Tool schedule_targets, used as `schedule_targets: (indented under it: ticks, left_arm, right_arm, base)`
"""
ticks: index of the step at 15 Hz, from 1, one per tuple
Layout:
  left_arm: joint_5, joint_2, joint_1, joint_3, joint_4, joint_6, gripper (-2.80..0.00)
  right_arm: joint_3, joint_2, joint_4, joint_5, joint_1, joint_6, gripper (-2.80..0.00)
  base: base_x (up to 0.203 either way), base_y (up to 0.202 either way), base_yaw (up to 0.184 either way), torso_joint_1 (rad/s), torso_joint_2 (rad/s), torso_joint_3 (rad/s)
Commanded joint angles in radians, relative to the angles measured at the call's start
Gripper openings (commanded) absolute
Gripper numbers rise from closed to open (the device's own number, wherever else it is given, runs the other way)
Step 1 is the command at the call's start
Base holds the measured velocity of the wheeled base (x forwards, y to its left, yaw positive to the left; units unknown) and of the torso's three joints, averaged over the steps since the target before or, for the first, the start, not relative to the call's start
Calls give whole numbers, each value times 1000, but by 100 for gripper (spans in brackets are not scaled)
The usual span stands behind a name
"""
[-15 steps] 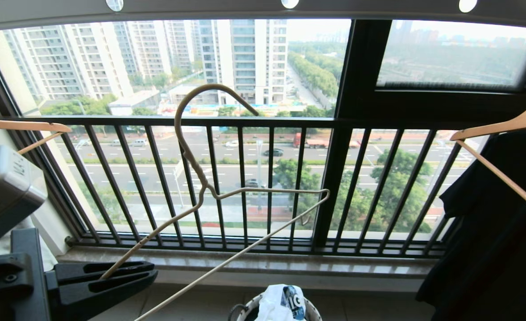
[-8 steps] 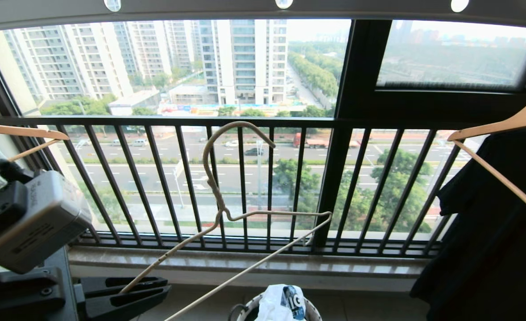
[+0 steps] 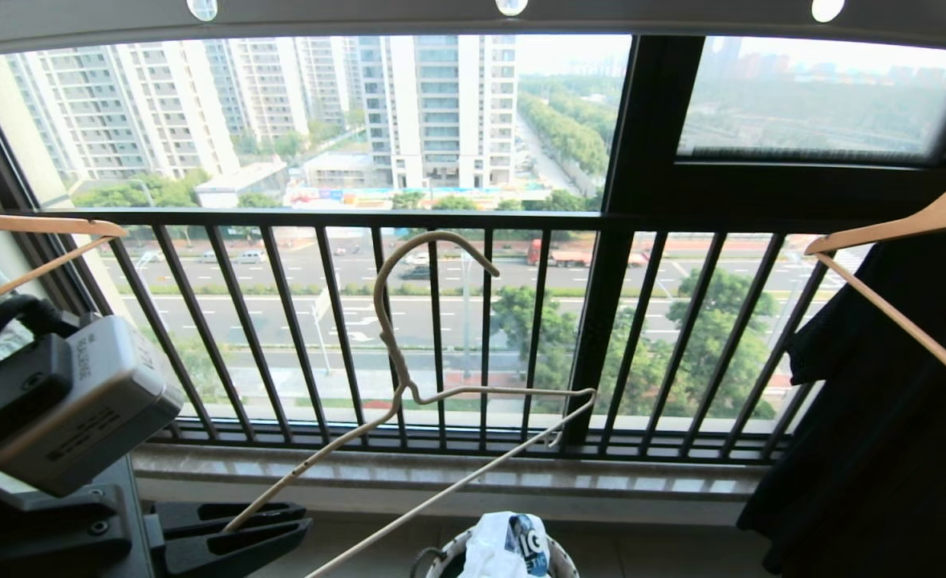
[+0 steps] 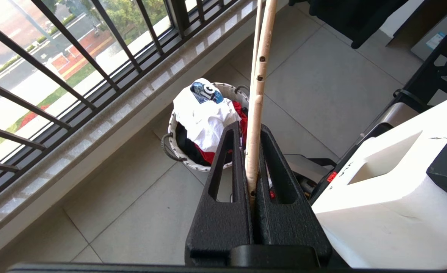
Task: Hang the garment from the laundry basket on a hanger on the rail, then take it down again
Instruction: Pick up clothes from the basket
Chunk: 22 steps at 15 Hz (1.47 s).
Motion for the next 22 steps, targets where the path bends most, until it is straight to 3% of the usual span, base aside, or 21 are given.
schedule_targets:
  ticks: [1, 22]
  left_arm:
    - [1, -1, 1, -2, 1, 0, -280]
    - [2, 4, 7, 0, -14, 0, -280]
  right_arm:
    - [0, 2, 0, 0, 0, 4, -280]
    - [0, 2, -4, -2, 0, 22, -280]
  base:
    - [0, 0, 0, 0, 0, 0]
    - [0, 0, 0, -142, 315, 169]
